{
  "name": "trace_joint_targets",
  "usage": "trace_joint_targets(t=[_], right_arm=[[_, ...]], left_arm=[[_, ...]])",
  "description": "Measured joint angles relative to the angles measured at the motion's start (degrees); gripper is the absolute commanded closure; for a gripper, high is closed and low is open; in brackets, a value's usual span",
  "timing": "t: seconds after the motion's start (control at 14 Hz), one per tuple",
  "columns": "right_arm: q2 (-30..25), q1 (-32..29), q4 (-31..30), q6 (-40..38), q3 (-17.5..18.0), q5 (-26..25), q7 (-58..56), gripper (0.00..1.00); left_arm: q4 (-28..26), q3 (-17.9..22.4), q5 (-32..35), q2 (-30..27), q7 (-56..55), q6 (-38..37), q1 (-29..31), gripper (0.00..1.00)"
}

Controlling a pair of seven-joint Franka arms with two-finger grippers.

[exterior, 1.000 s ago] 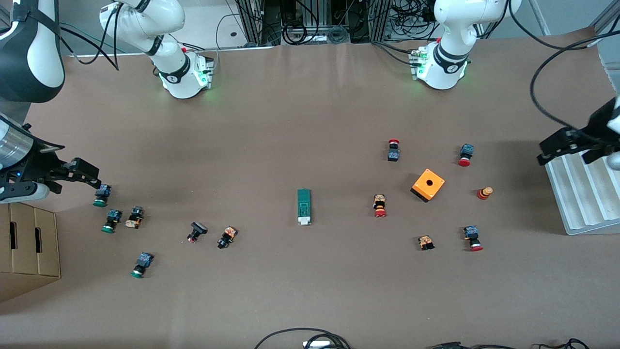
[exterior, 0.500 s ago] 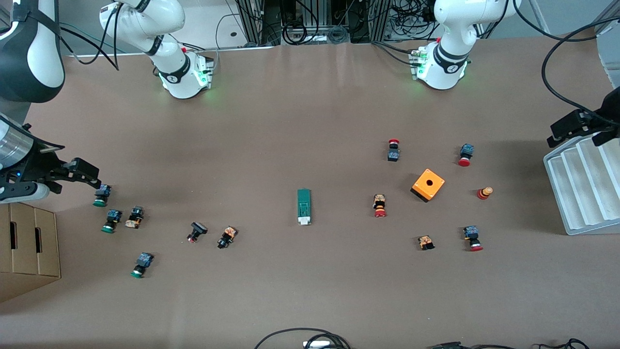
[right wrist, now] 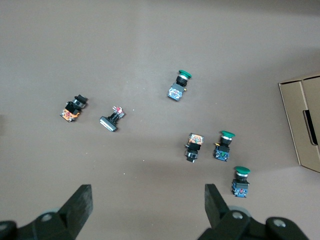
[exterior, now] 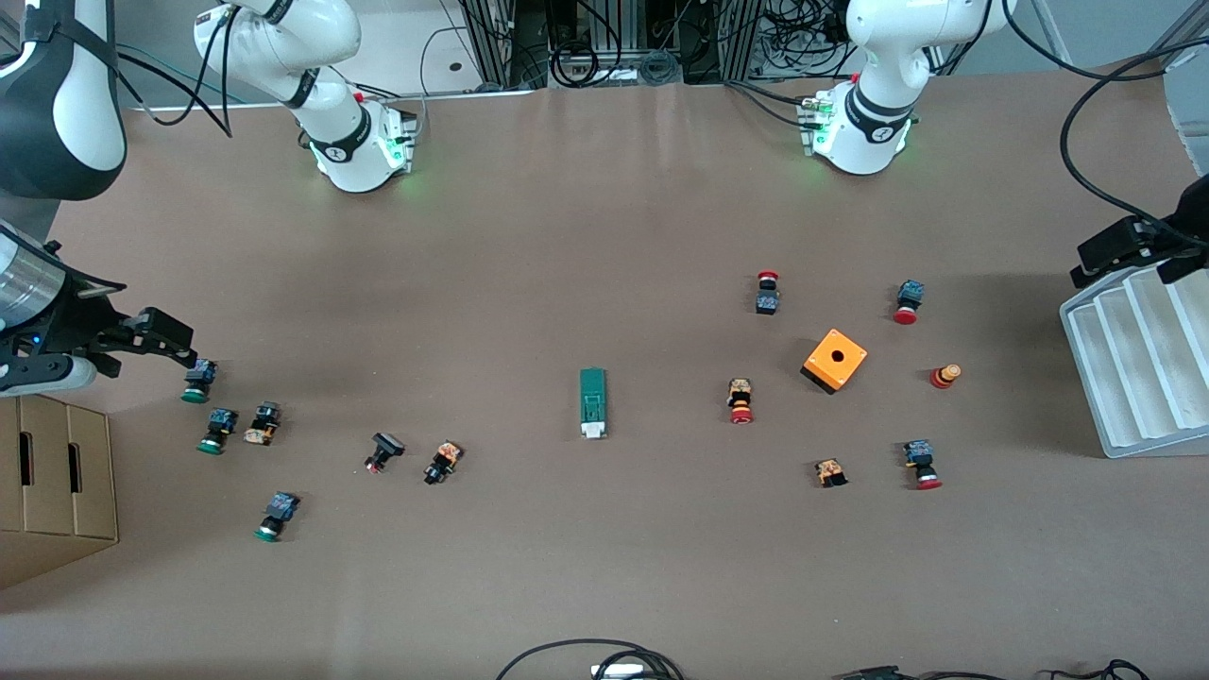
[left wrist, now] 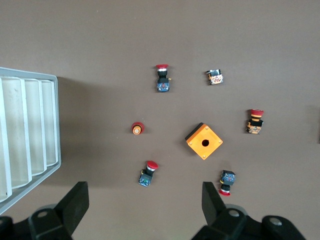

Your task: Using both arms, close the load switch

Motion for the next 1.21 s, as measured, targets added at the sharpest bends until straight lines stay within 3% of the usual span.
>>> trace_joint_targets(t=[0.36,1.21], right_arm=[[0.0,0.0,0.0,0.0,0.0,0.0,0.0,0.0],[0.0,0.0,0.0,0.0,0.0,0.0,0.0,0.0]], left_arm=[[0.0,2.0,0.0,0.0,0.1,-0.8,0.3,0.0],[-2.2,1.5,1.8,-0.7,0.2,-0.9,0.0,0.0]])
